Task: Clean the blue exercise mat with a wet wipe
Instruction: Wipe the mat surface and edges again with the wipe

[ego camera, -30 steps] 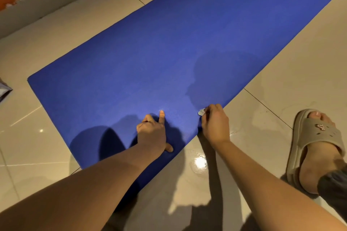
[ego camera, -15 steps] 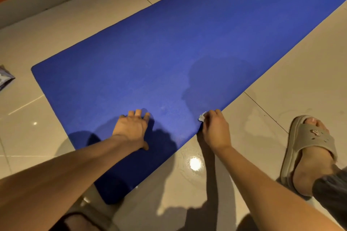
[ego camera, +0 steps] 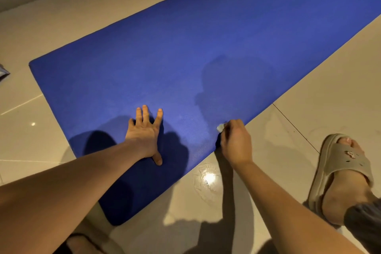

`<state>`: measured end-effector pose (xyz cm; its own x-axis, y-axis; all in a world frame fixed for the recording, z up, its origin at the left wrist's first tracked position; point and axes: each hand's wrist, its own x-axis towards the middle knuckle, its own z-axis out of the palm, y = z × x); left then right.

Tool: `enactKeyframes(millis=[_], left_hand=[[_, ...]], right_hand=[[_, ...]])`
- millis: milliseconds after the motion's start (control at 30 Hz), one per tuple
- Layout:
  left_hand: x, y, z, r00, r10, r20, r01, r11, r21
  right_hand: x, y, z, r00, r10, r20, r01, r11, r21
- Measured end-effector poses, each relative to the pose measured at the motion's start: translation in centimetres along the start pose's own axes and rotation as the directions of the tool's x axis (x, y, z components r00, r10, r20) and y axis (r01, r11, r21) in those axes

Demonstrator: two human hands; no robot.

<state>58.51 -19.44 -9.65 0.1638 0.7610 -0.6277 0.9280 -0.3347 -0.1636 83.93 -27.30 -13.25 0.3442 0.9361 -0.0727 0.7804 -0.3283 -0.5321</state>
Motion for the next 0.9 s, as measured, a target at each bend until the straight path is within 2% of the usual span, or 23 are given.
enactKeyframes(millis=[67, 133, 200, 300, 367, 400, 433, 500, 567, 667, 767, 833, 900], left_hand=[[0.0, -0.1, 0.1, 1.0, 0.015, 0.017, -0.014, 0.999, -0.044], [-0.1, 0.0, -0.1, 0.999, 0.015, 0.038, -0.013, 0.998, -0.06], [-0.1, 0.2, -0.4, 0.998, 0.015, 0.053, -0.012, 0.998, -0.057], [-0.2, 0.3, -0.6, 0.997, 0.015, 0.074, -0.01, 0.998, -0.059], [-0.1, 0.4, -0.6, 0.997, 0.012, 0.074, -0.009, 0.999, -0.043], [-0.1, 0.4, -0.6, 0.997, 0.011, 0.073, -0.009, 0.999, -0.032], [-0.1, 0.5, -0.6, 0.997, 0.012, 0.074, -0.01, 1.0, -0.025], [0.0, 0.6, -0.6, 0.997, 0.013, 0.076, -0.011, 1.0, -0.025], [0.1, 0.7, -0.5, 0.997, 0.009, 0.075, -0.007, 1.0, -0.021], [0.2, 0.7, -0.4, 0.997, 0.006, 0.078, -0.005, 1.0, -0.017], [0.2, 0.7, -0.4, 0.997, 0.017, 0.072, -0.015, 1.0, -0.022], [0.1, 0.7, -0.4, 0.997, 0.012, 0.076, -0.01, 1.0, -0.027], [0.2, 0.7, -0.4, 0.998, 0.009, 0.065, -0.007, 1.0, -0.026]], right_hand=[[1.1, -0.5, 0.1, 0.989, 0.132, -0.07, -0.131, 0.991, 0.014], [-0.5, -2.2, 0.9, 0.981, 0.179, -0.069, -0.175, 0.983, 0.059], [-3.8, -4.3, 2.4, 0.998, 0.062, 0.03, -0.065, 0.989, 0.131], [-6.8, -5.9, 3.7, 0.95, -0.215, 0.226, 0.212, 0.976, 0.038], [-5.2, -4.9, 2.9, 0.907, -0.332, 0.259, 0.354, 0.934, -0.04], [-3.7, -3.8, 2.3, 0.913, -0.326, 0.244, 0.353, 0.932, -0.076], [-2.0, -2.6, 1.6, 0.94, -0.275, 0.201, 0.301, 0.947, -0.109], [2.0, 0.0, -0.6, 0.993, -0.088, 0.076, 0.099, 0.983, -0.157], [4.8, 1.5, -2.0, 0.998, 0.068, 0.002, -0.066, 0.983, -0.173], [4.1, -0.7, -1.0, 0.988, 0.151, -0.022, -0.152, 0.984, -0.097], [-0.8, -4.9, 2.3, 0.997, 0.002, 0.08, 0.0, 1.0, -0.028], [-3.6, -7.0, 3.8, 0.975, -0.137, 0.177, 0.147, 0.988, -0.044], [-4.1, -7.1, 3.9, 0.947, -0.258, 0.194, 0.27, 0.962, -0.036]])
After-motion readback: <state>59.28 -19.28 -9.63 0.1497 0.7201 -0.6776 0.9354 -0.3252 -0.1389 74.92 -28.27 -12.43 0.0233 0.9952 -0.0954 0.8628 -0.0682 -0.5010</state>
